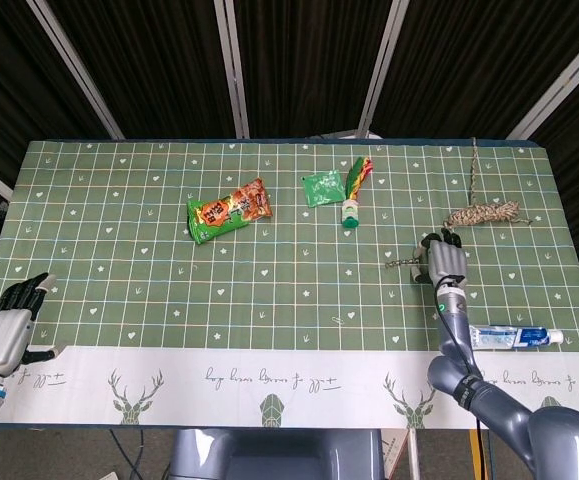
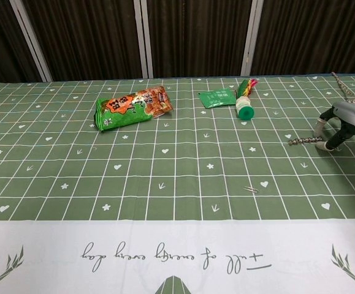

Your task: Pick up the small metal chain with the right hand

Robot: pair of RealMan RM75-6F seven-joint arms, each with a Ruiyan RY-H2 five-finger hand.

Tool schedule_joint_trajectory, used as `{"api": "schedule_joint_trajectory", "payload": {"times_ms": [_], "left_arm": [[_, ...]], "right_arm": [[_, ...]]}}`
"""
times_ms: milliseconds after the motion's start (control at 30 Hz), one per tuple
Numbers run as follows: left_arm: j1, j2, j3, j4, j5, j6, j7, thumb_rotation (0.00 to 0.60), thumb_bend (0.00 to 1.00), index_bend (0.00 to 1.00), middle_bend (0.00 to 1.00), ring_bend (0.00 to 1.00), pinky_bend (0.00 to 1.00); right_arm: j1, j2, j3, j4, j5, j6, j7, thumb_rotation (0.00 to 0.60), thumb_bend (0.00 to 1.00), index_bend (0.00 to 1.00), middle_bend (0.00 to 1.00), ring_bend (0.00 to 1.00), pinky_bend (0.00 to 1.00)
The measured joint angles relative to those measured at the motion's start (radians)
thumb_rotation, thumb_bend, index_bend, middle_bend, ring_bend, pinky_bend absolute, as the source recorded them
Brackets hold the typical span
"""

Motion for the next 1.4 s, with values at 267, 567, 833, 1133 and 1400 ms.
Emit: {"api": "schedule_joint_trajectory", "payload": {"times_ms": [267, 567, 833, 1133, 1400], "left_arm": [[0.001, 0.002, 0.0, 0.0, -0.003, -0.002, -0.005, 0.6, 0.15, 0.0, 0.0, 0.0, 0.0], [0.0, 0.002, -0.001, -0.003, -0.006, -0.003, -0.004, 0.6, 0.15, 0.0, 0.0, 0.0, 0.0], [0.001, 0.003, -0.001, -0.005, -0.007, -0.002, -0.007, 0.6, 0.15, 0.0, 0.0, 0.0, 0.0], [0.001, 0.003, -0.002, -0.007, -0.008, -0.003, -0.015, 0.6, 0.15, 0.0, 0.0, 0.0, 0.0], [0.004, 0.004, 0.0, -0.01, -0.001, 0.005, -0.018, 0.6, 0.15, 0.0, 0.0, 0.0, 0.0]], "right_arm": [[0.005, -0.013, 0.003, 0.029, 0.009, -0.009, -0.011, 0.6, 0.28, 0.52, 0.21, 0.0, 0.0], [-0.001, -0.02, 0.002, 0.027, -0.006, 0.005, 0.001, 0.6, 0.28, 0.61, 0.25, 0.0, 0.0], [-0.009, -0.003, 0.005, -0.005, -0.024, 0.028, 0.012, 0.6, 0.29, 0.63, 0.26, 0.0, 0.0], [-0.02, 0.064, -0.008, -0.118, -0.085, 0.078, 0.014, 0.6, 0.29, 0.63, 0.26, 0.0, 0.0], [-0.049, 0.162, -0.021, -0.304, -0.122, 0.148, -0.012, 0.6, 0.29, 0.64, 0.27, 0.0, 0.0]]}}
